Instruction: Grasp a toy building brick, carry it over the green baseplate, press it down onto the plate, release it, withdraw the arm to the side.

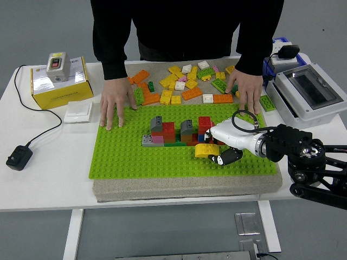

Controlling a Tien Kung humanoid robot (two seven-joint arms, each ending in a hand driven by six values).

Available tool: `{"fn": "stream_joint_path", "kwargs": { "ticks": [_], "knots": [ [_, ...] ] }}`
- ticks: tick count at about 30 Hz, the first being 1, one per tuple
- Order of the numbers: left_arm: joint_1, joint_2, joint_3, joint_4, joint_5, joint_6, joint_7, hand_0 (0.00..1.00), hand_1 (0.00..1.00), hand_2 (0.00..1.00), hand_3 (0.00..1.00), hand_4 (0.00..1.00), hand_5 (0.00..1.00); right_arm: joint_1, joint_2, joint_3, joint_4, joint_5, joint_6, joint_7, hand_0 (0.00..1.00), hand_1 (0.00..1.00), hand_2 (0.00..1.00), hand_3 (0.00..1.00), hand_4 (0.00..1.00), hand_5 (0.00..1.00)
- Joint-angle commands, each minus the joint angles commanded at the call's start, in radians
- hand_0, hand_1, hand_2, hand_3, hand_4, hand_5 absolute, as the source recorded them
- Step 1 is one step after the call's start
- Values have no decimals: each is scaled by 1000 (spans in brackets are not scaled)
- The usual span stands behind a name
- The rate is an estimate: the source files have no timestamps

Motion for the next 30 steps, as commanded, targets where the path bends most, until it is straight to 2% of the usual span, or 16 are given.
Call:
{"fn": "stream_joint_path", "kwargs": {
  "ticks": [9,30],
  "knots": [
    [1,-1,-1,0,3,-1,0,685,638,604,704,158,613,-21,32,-5,-64,-21,-13,-3,234,265,575,634,325,245],
    [-2,-1,0,0,-1,-2,3,685,638,604,704,159,612,-28,26,-20,-59,-32,-54,14,234,266,583,642,303,241]
  ]
}}
